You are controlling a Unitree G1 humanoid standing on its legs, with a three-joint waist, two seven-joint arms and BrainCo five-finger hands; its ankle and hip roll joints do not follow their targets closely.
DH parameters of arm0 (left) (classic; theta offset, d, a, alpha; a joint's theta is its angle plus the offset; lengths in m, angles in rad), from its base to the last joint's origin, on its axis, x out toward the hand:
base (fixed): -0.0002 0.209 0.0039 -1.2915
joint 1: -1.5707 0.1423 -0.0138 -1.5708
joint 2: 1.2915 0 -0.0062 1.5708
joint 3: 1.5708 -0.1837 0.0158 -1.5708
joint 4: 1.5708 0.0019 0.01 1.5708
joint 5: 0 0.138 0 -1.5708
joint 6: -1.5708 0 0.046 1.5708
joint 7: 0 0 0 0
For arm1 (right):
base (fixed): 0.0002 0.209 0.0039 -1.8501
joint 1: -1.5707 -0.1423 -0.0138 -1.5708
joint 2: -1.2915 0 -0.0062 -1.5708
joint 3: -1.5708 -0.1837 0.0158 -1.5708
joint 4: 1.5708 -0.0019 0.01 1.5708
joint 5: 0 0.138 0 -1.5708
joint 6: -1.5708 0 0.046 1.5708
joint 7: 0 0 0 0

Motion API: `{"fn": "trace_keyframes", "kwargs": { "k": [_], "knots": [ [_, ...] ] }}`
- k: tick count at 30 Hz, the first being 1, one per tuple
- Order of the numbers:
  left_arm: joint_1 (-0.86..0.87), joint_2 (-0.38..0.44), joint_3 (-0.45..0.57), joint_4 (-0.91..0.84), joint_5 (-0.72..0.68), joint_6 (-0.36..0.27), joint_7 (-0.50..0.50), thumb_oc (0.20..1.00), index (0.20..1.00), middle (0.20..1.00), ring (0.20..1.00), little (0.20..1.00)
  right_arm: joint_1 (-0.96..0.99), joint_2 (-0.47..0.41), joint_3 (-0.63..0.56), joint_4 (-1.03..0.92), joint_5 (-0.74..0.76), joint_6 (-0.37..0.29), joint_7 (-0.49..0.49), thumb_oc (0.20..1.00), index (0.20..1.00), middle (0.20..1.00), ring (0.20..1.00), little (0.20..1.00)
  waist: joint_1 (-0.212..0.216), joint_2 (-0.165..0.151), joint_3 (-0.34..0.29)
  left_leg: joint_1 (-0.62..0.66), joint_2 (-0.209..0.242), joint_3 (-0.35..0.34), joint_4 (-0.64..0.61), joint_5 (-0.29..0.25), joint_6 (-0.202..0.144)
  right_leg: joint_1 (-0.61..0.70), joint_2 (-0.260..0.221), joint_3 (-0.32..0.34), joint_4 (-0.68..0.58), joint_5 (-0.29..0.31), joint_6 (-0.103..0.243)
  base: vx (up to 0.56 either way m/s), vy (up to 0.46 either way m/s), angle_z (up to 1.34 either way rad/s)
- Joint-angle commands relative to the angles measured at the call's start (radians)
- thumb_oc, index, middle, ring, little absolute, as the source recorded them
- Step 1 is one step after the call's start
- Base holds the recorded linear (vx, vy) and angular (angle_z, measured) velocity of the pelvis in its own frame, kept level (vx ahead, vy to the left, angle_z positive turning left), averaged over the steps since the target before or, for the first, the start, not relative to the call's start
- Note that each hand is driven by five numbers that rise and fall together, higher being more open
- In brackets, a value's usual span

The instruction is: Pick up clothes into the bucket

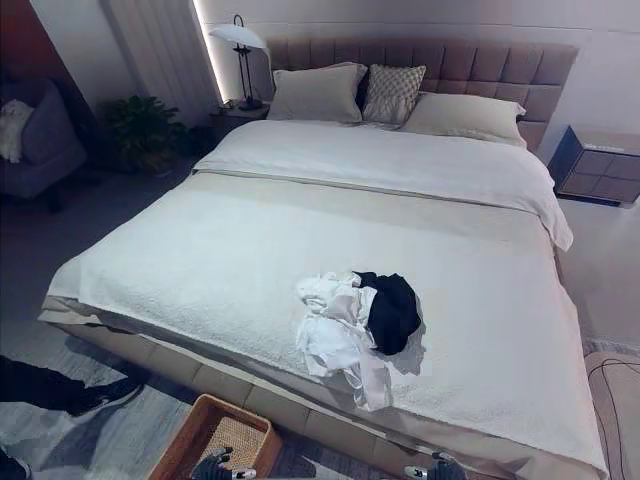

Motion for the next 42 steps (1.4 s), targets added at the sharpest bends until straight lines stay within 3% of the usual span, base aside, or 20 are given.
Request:
{"fn": "trace_keyframes", "kwargs": {
  "k": [1, 19, 24, 30, 34, 42],
  "knots": [
    [-0.074, -0.023, -0.031, 0.038, 0.034, -0.007, 0.004, 1.0, 1.0, 1.0, 1.0, 1.0, -0.066, 0.013, 0.026, 0.018, 0.006, -0.02, -0.01, 1.0, 1.0, 1.0, 1.0, 1.0, -0.022, -0.07, 0.014, -0.046, -0.032, -0.021, 0.054, -0.047, -0.006, -0.036, -0.04, 0.034, 0.024, -0.021, 0.025, 0.08, -0.105, -0.23],
    [-0.093, -0.018, -0.036, 0.048, 0.029, 0.002, 0.006, 1.0, 1.0, 1.0, 1.0, 1.0, -0.082, 0.005, 0.009, 0.019, 0.03, -0.012, -0.025, 1.0, 1.0, 1.0, 1.0, 1.0, -0.026, -0.07, 0.031, -0.089, -0.041, -0.032, 0.071, -0.046, -0.003, -0.071, -0.041, 0.046, 0.031, -0.015, 0.024, 0.0, 0.001, 0.02],
    [-0.116, -0.011, -0.038, 0.043, 0.022, 0.003, 0.026, 1.0, 1.0, 1.0, 1.0, 1.0, -0.116, -0.015, 0.005, -0.072, 0.038, -0.027, -0.064, 1.0, 1.0, 1.0, 1.0, 1.0, -0.03, -0.065, 0.05, -0.126, -0.046, -0.031, 0.077, -0.039, 0.002, -0.117, -0.043, 0.053, 0.05, -0.011, 0.026, -0.01, 0.003, 0.0],
    [-0.162, -0.009, -0.036, 0.057, 0.016, -0.007, 0.074, 1.0, 1.0, 1.0, 1.0, 1.0, -0.217, -0.064, 0.071, -0.194, -0.055, -0.042, -0.126, 1.0, 1.0, 1.0, 1.0, 1.0, -0.024, -0.063, 0.1, -0.208, -0.054, -0.025, 0.101, -0.028, 0.01, -0.215, -0.047, 0.063, 0.085, 0.002, 0.029, -0.07, 0.013, -0.03],
    [-0.132, 0.008, -0.048, -0.028, -0.01, -0.018, 0.114, 1.0, 1.0, 1.0, 1.0, 1.0, -0.263, -0.095, 0.083, -0.24, -0.113, -0.033, -0.183, 1.0, 1.0, 1.0, 1.0, 1.0, -0.009, -0.054, 0.141, -0.26, -0.065, -0.037, 0.122, -0.024, 0.017, -0.266, -0.055, 0.065, 0.11, 0.007, 0.032, -0.03, 0.005, -0.01],
    [-0.174, -0.008, -0.07, -0.053, -0.063, -0.026, 0.194, 1.0, 1.0, 1.0, 1.0, 1.0, -0.422, -0.103, 0.112, -0.312, -0.143, -0.029, -0.299, 1.0, 1.0, 1.0, 1.0, 1.0, 0.011, -0.032, 0.239, -0.38, -0.103, -0.039, 0.225, -0.051, 0.041, -0.401, -0.081, 0.098, 0.229, -0.019, 0.028, -0.04, 0.05, 0.0]
  ]
}}
